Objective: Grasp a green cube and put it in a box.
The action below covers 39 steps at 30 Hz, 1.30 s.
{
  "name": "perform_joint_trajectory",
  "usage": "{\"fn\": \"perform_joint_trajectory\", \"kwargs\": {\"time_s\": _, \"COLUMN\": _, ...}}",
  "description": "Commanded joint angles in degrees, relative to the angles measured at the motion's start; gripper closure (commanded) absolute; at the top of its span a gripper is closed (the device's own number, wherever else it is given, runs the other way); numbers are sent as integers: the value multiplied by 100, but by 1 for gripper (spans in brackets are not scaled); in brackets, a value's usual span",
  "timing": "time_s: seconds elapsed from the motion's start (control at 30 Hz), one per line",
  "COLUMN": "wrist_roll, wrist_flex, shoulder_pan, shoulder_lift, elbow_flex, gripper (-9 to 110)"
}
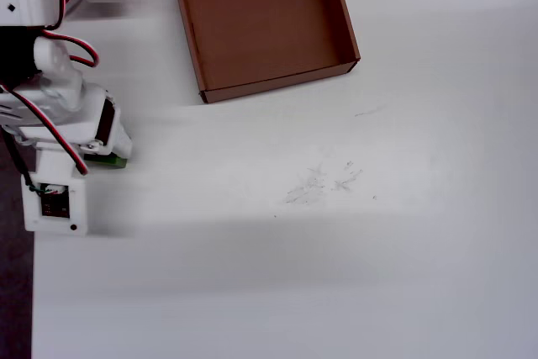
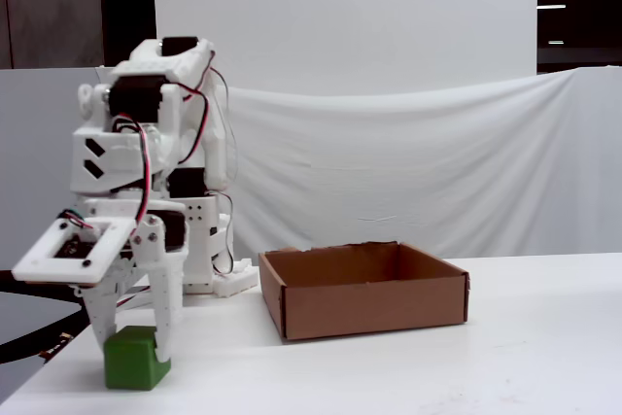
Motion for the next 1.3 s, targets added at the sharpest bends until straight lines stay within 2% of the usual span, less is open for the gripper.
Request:
{"fn": "perform_joint_trajectory", "kwargs": {"time_s": 0.0, "wrist_roll": 26, "wrist_flex": -97, "shoulder_pan": -53, "shoulder_lift": 35, "elbow_flex": -185, "gripper": 86}}
{"fn": "perform_joint_trajectory", "kwargs": {"time_s": 0.37, "wrist_roll": 26, "wrist_flex": 281, "shoulder_pan": -70, "shoulder_lift": 149, "elbow_flex": -360, "gripper": 87}}
{"fn": "perform_joint_trajectory", "kwargs": {"time_s": 0.73, "wrist_roll": 26, "wrist_flex": 2250, "shoulder_pan": -422, "shoulder_lift": 712, "elbow_flex": -1687, "gripper": 88}}
{"fn": "perform_joint_trajectory", "kwargs": {"time_s": 1.0, "wrist_roll": 246, "wrist_flex": 3226, "shoulder_pan": -1477, "shoulder_lift": 1354, "elbow_flex": -2329, "gripper": 88}}
{"fn": "perform_joint_trajectory", "kwargs": {"time_s": 1.27, "wrist_roll": 1099, "wrist_flex": 3604, "shoulder_pan": -3357, "shoulder_lift": 2065, "elbow_flex": -2083, "gripper": 87}}
